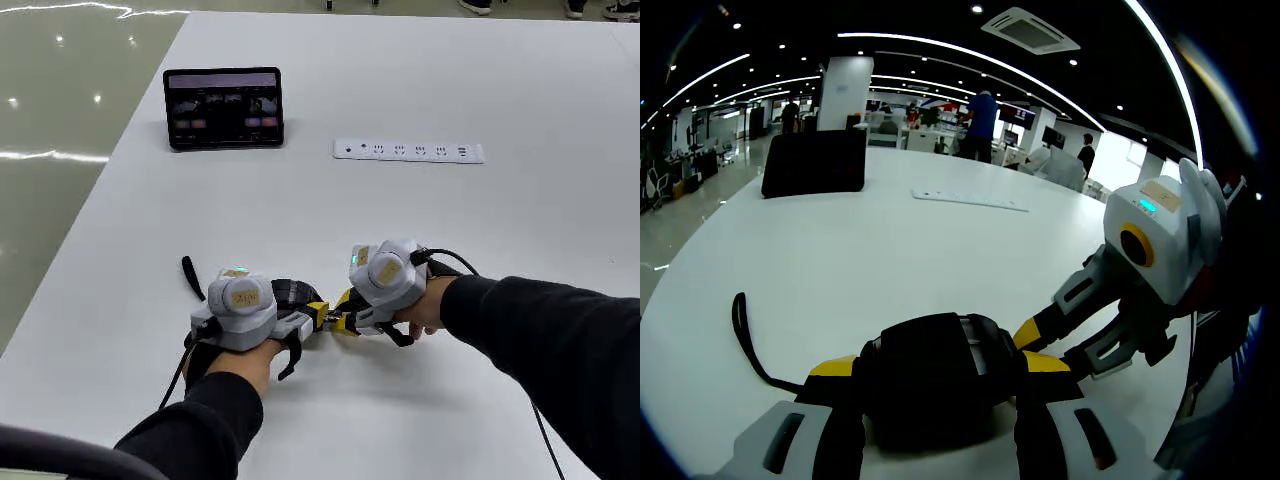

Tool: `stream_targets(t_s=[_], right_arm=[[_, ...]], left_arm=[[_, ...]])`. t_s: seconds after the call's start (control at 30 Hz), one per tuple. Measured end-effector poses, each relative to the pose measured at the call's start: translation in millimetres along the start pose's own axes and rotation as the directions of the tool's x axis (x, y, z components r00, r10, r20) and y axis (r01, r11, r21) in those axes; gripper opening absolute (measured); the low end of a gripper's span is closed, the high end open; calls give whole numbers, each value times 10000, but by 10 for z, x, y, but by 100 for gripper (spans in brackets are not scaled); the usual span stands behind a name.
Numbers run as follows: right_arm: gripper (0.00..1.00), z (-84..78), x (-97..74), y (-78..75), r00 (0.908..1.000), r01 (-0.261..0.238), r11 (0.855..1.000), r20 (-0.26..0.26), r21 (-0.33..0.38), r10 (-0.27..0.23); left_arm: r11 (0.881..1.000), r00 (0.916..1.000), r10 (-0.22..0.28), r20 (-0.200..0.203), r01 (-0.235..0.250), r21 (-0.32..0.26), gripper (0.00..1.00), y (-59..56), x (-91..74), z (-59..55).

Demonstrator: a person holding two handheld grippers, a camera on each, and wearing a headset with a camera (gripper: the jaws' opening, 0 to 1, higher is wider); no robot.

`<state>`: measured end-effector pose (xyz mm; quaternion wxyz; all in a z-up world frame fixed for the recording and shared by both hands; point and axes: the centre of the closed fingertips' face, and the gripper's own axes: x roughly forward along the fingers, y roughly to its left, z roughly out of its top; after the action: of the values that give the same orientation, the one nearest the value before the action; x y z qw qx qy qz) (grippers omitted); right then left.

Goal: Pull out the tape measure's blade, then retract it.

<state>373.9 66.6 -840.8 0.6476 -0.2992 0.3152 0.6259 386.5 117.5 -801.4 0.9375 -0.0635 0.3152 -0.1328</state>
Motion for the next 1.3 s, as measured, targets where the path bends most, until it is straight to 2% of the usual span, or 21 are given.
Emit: stream_targets(t_s=[0.57,0.73,1.3], right_arm=[[11,62,34,11,9999,-91,10000,73,41,90],[11,100,64,17,9998,-166,9997,52,-175,167],[12,85,68,33,9999,-156,9993,-34,-341,155]], left_arm=[[10000,10000,-5,4,5,-51,57,-6,-9,-2],[10000,10000,-11,-24,11,-67,57,-5,-10,-2],[10000,10000,4,-15,-4,-55,57,-1,-14,-4]])
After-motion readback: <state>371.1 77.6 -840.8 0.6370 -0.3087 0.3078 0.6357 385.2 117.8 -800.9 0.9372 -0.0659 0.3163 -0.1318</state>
